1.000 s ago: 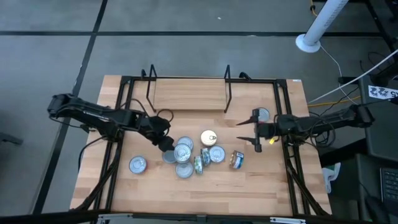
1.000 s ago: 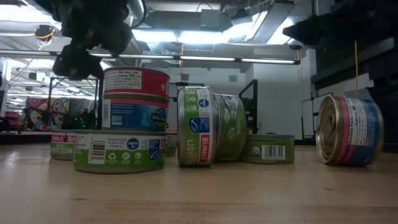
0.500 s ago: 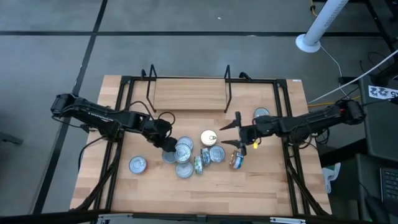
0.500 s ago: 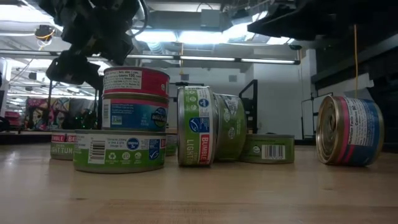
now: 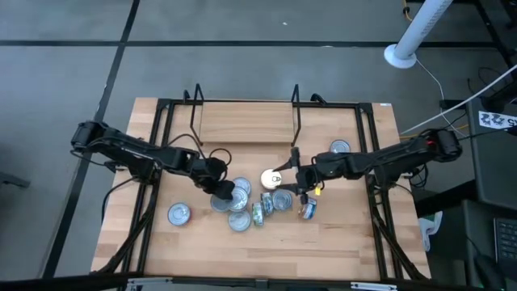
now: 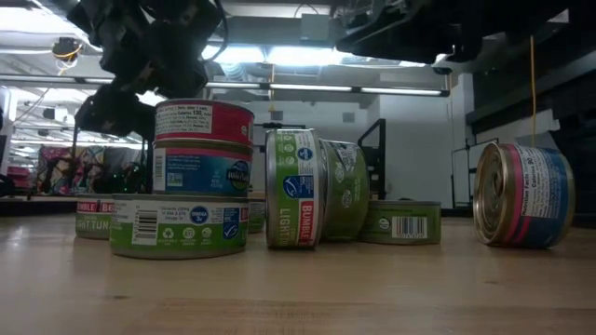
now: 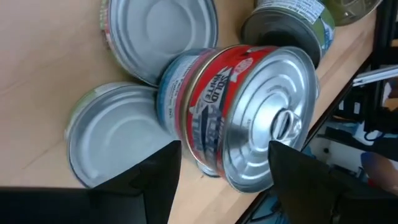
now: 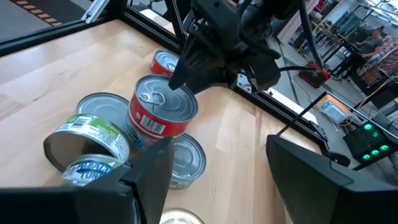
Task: Stack canned seafood by type on shelf
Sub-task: Put the red tuna can on the shelf
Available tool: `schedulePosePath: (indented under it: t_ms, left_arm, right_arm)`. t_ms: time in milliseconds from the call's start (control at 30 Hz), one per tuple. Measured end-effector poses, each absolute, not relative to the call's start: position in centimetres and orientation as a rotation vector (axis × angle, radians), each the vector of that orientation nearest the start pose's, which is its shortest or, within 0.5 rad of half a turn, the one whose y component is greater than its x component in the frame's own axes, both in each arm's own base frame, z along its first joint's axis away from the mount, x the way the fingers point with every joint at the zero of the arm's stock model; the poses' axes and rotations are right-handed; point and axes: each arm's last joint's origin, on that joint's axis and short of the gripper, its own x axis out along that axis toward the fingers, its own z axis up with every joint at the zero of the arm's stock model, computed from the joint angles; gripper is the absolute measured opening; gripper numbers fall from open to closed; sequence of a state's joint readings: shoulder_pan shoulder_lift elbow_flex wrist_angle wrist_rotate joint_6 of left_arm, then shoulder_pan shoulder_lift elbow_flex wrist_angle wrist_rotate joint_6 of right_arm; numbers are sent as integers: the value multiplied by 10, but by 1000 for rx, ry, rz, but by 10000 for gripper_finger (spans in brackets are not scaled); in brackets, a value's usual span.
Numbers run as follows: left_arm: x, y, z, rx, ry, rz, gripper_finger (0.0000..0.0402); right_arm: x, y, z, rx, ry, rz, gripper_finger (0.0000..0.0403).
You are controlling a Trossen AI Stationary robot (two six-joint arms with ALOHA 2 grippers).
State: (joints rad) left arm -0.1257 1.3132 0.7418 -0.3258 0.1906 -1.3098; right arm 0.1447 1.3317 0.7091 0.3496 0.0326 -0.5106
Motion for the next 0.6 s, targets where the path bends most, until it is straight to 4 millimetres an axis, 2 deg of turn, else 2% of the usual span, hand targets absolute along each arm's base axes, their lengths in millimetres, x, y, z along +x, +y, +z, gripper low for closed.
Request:
schedulePosePath:
  t_ms: [300, 600]
  left_arm:
    - [251, -37, 199, -1235, 963, 342, 226]
    - [251, -37, 199, -1236, 961, 339, 134]
  right_arm:
    - [290, 42, 237, -528, 247, 213, 256]
    - [290, 44, 235, -545, 231, 291, 256]
